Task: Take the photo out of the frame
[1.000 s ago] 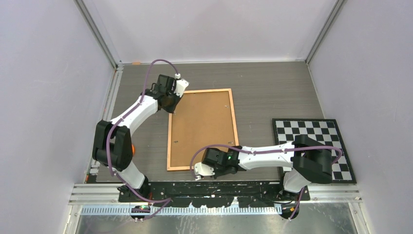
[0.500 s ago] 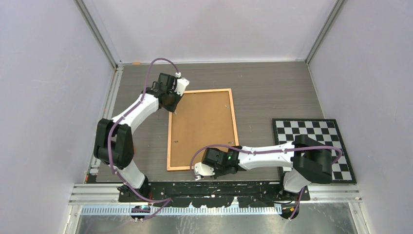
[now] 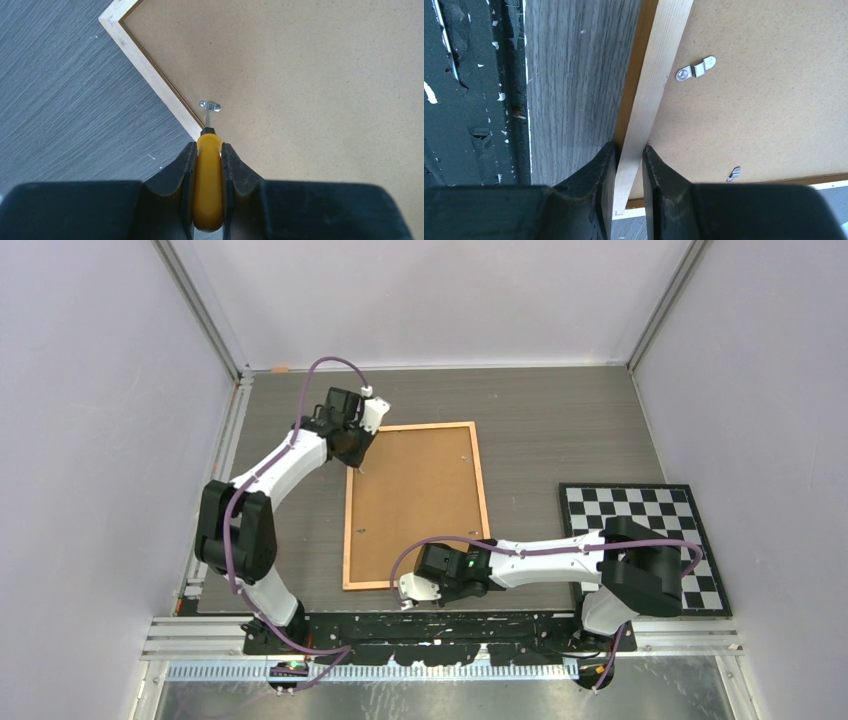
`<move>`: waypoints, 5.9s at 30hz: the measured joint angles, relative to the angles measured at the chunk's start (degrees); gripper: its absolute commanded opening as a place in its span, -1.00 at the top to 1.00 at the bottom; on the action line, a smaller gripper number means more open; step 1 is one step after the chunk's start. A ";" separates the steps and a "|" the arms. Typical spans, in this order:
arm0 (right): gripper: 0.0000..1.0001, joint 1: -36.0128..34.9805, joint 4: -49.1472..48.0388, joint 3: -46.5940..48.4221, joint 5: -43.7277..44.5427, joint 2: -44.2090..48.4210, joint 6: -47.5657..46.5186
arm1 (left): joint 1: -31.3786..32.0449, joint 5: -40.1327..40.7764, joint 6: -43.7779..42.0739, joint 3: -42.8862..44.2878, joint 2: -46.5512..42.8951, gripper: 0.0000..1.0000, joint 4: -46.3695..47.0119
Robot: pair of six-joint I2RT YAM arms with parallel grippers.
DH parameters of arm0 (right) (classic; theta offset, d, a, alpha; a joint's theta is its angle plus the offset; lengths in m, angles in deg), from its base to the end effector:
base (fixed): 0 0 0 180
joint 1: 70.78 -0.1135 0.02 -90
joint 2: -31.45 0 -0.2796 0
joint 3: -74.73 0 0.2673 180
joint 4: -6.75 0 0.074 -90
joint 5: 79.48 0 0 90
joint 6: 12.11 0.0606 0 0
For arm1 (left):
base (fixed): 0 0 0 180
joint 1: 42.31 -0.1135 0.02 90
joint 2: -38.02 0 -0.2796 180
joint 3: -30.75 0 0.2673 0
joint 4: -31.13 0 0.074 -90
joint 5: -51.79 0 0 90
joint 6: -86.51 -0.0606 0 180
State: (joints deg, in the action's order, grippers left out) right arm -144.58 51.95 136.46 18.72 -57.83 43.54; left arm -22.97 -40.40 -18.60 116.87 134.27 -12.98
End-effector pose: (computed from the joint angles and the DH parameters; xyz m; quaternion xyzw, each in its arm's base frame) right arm 0.0901 0.2792 0.1415 -0.7923 0.5873 -0.0161 0.1647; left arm 0.3693 -0.1321 0.2352 0.2874 0.9071 -0.0295 0.3061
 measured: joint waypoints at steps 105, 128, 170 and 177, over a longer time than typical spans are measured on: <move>0.81 50.80 16.41 44.44 -20.63 -31.28 -6.69 | -5.60 -19.93 10.67 -8.35 -23.80 1.00 -5.51; -0.28 40.74 4.59 38.77 -13.92 -16.26 5.16 | -20.44 -29.42 13.64 -10.67 -25.31 1.00 -5.22; 0.15 0.48 0.35 10.84 2.54 -9.16 11.02 | -30.73 -38.51 20.46 -12.85 -25.46 1.00 -3.52; 0.19 6.10 1.14 7.08 1.81 -4.48 6.69 | -29.68 -35.69 13.57 -12.85 -25.46 1.00 -6.08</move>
State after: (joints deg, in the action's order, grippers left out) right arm -138.48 53.08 143.54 20.54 -62.31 50.23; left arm -52.65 -76.10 -5.03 104.02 108.81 -19.05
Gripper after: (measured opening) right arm 0.407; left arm 0.191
